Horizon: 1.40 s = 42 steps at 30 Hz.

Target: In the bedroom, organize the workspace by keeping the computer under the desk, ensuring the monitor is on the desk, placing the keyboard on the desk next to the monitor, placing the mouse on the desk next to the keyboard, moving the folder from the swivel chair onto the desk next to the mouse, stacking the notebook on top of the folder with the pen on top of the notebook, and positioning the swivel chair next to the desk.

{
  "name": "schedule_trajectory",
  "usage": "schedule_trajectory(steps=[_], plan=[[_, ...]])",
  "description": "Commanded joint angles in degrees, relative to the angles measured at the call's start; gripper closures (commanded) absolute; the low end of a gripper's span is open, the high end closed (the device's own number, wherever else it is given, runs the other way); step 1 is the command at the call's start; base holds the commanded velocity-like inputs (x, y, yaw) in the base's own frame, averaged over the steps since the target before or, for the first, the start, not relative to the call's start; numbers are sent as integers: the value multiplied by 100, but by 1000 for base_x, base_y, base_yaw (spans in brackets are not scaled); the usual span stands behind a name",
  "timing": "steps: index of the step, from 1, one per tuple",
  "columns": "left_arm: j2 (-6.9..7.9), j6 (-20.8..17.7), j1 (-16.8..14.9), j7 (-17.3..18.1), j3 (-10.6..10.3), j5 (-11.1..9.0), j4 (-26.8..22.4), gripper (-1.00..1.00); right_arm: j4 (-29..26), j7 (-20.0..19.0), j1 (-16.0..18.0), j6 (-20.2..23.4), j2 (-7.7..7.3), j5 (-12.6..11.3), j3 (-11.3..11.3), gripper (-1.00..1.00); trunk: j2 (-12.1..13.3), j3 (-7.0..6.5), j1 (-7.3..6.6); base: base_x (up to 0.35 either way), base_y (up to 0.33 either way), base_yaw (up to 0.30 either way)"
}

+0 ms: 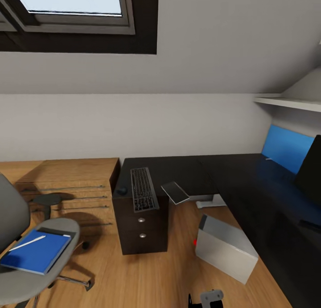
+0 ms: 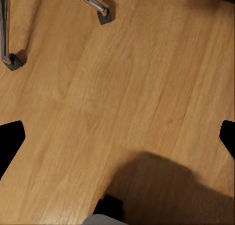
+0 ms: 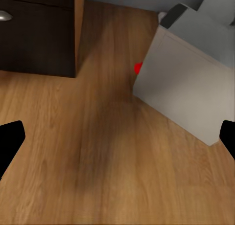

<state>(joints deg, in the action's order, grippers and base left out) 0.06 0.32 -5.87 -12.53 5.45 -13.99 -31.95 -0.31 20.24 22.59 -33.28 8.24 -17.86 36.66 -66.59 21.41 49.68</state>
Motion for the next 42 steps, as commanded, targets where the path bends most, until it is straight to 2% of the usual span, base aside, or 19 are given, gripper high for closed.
schedule_trajectory(steps=[1,10,14,17,22,26,30,34,40,41,42], plan=[[1,3,-2,-13,-8,-62,-5,-100,4,24,5,-12,2,-35,50,-100,-4,6,4,332,35,-1],[-19,-4,-2,-19,0,-75,-123,-100,4,23,0,8,27,-33,60,-100,-4,7,4,163,51,146],[-27,-5,-2,-25,-1,-77,-240,-100,4,23,0,29,45,-33,67,-100,-164,96,91,4,2,194],[-123,36,-2,-33,-5,-72,-257,-100,11,-32,3,32,39,-24,61,-100,-284,153,157,0,0,25],[-198,402,-2,-31,-15,-62,-262,-100,27,-150,3,32,18,-16,51,-100,-485,244,267,0,0,6],[-199,471,-2,-31,-17,-60,-340,-100,23,-157,2,32,7,-20,45,-100,-645,316,355,0,0,1],[-206,486,7,-31,-28,-60,-792,-100,29,-153,3,25,10,-23,48,-100,-806,387,443,0,0,0],[-201,474,240,-31,-86,-60,-1371,-100,22,-137,2,-2,8,-31,40,-100,-966,459,531,0,0,0],[-205,477,346,-35,-96,-60,-1637,-100,23,-143,0,-20,10,-33,44,-100,-1207,567,662,0,0,0],[-204,451,611,-38,-96,-60,-2059,-100,22,-143,0,-19,11,-33,43,-100,-1247,585,684,0,0,0],[-203,448,634,-39,-96,-60,-2092,-100,22,-143,0,-19,11,-33,43,-100,-1287,603,706,0,0,0]])
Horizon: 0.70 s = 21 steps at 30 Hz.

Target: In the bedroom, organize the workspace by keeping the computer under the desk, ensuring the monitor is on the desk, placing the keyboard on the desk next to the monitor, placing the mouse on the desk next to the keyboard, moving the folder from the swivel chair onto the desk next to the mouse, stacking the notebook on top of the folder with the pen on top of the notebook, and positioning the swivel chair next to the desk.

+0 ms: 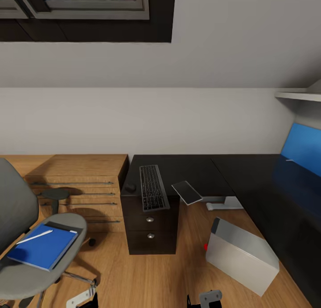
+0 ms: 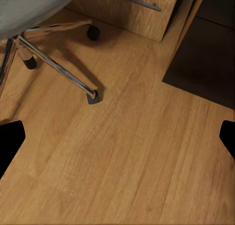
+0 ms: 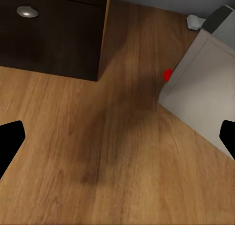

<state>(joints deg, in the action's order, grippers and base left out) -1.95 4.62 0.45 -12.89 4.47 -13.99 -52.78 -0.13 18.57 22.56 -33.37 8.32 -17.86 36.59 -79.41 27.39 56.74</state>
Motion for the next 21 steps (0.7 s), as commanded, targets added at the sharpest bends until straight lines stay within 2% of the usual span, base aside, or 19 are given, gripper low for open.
schedule_trajectory(steps=[1,21], plan=[[-3,17,10,-3,1,-60,-19,-100,4,24,3,-11,2,-33,50,-100,-44,23,23,0,0,0],[1,13,41,-12,1,-52,-60,-100,9,15,3,-11,3,-33,50,-100,-846,382,462,0,0,0]])
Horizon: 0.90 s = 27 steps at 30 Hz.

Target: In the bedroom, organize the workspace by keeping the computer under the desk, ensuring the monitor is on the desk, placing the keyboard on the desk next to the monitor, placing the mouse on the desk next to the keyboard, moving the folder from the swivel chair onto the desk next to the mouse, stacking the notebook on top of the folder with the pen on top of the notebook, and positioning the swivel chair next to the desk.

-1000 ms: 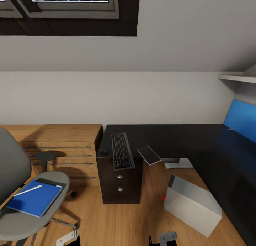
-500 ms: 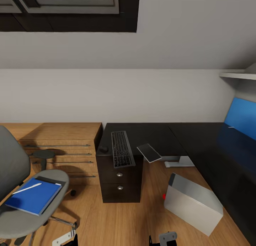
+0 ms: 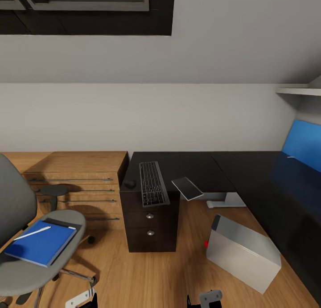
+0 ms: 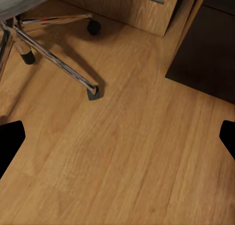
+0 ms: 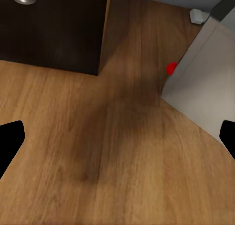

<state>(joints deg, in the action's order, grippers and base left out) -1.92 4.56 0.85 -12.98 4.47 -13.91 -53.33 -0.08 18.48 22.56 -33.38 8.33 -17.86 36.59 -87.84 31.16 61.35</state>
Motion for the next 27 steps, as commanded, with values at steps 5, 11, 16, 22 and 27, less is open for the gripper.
schedule_trajectory(steps=[5,11,16,22,27], plan=[[-2,18,1,-3,1,-59,-6,-100,1,24,4,-11,-5,-33,50,-100,-205,95,111,0,0,0],[-2,18,1,-3,1,-59,-8,-100,-1,23,3,-10,-6,-31,44,-100,-445,203,242,0,0,0],[-2,11,2,-3,1,-67,-3,-100,-599,44,11,-54,10,-22,31,-100,-646,292,352,0,0,0],[6,13,2,-3,3,-68,-7,-100,-3789,-489,20,1825,-32,-671,-846,-100,-886,400,484,0,0,0],[3,10,2,-9,1,-75,-7,-100,-4383,-1569,28,3189,-40,-2074,-1822,-100,-1087,490,594,0,0,0]])
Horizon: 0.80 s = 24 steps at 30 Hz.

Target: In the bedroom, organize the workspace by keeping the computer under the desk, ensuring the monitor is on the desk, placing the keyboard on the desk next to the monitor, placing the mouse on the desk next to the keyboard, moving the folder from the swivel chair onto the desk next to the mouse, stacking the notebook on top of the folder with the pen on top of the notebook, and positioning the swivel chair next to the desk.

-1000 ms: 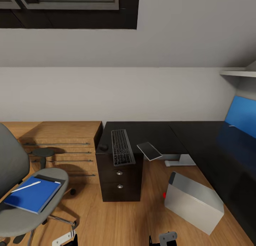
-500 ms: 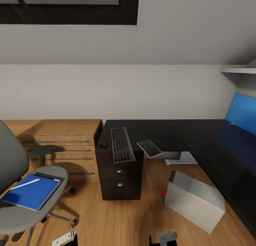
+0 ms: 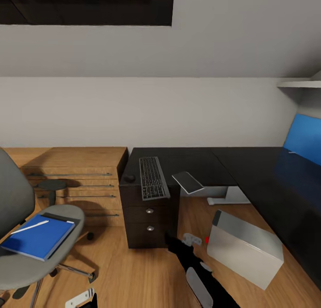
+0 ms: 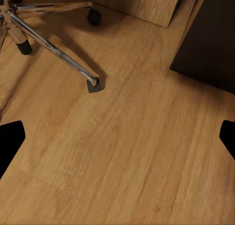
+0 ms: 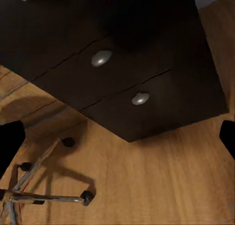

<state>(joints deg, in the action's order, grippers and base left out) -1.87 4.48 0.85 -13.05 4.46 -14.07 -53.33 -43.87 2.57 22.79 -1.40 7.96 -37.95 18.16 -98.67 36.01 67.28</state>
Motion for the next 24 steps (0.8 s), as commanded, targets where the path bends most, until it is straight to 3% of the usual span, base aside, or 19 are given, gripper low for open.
schedule_trajectory(steps=[1,6,12,15,17,18,20,23,24], plan=[[-2,18,0,-3,2,-60,-6,-100,-85,-229,10,310,-12,-380,-162,-100,-44,23,22,0,0,0],[1,18,0,-4,2,-59,-2,-100,-381,-1108,26,1163,-139,-1200,-572,-100,-244,113,132,0,0,0],[-5,18,2,-4,2,-61,4,-100,-651,-1794,25,1403,-208,-1582,-629,-100,-485,220,264,0,0,0],[-3,12,0,-4,7,-64,6,-100,-701,-2321,11,1397,-209,-1488,-544,-100,-605,274,330,0,0,0],[-5,10,-2,-4,6,-62,7,-100,-700,-2454,4,1392,-204,-1277,-492,-100,-686,310,374,0,0,0],[-6,9,1,-4,7,-62,7,-100,-696,-2492,5,1395,-194,-1046,-482,-100,-726,328,396,0,0,0],[-4,9,2,-4,9,-61,7,-100,-694,-2484,6,1401,-176,-941,-489,-100,-806,364,440,0,0,0],[-6,13,1,-4,8,-63,7,-100,-774,-2319,3,1405,-149,-953,-499,-100,-926,418,506,0,0,0],[-11,21,2,-4,5,-62,7,-100,-1008,-2245,2,1412,-149,-1166,-513,-100,-966,436,528,0,0,0]])
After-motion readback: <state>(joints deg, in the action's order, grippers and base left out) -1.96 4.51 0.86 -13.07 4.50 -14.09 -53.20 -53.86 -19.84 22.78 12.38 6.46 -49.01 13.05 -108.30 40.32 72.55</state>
